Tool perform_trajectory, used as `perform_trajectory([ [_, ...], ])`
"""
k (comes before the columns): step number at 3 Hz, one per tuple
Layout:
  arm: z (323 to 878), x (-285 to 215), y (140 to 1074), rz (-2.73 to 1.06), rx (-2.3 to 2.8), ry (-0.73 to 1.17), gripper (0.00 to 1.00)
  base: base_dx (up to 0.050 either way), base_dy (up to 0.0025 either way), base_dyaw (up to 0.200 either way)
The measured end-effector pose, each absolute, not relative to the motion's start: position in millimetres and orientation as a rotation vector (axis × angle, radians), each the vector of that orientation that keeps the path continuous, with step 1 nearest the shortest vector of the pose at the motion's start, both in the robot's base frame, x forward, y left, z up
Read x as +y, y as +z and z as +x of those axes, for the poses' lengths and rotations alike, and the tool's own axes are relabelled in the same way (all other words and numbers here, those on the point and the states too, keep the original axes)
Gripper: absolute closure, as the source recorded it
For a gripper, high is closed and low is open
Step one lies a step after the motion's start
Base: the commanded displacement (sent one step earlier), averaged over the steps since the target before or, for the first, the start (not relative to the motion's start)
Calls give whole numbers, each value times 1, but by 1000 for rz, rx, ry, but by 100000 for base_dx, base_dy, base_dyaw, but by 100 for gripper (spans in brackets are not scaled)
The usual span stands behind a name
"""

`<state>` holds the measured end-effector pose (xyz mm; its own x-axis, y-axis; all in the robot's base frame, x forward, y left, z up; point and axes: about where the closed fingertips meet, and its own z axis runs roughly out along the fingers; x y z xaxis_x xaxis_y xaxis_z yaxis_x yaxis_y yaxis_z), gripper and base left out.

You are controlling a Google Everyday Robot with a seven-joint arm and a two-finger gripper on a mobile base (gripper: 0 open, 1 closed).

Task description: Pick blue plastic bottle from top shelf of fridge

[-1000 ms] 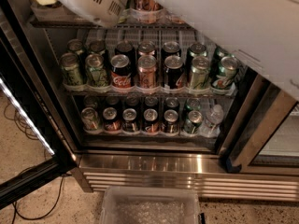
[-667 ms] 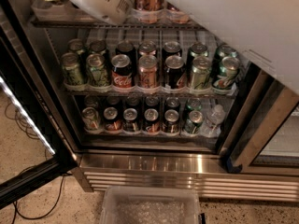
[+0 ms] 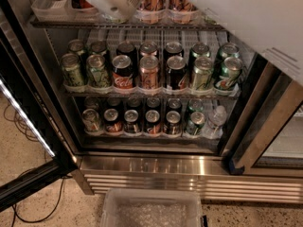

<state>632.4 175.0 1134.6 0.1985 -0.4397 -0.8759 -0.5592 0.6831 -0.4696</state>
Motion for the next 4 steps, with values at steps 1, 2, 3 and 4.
perform_trajectory([
  [1, 574, 98, 1120, -935, 1378, 225, 100, 0, 0, 0],
  [2, 577, 97, 1119, -948, 1371, 198, 100, 0, 0, 0],
  [3, 576, 92, 1124, -942, 1367, 199, 100, 0, 0, 0],
  [4, 576, 90, 1125, -935, 1364, 205, 100, 0, 0, 0],
])
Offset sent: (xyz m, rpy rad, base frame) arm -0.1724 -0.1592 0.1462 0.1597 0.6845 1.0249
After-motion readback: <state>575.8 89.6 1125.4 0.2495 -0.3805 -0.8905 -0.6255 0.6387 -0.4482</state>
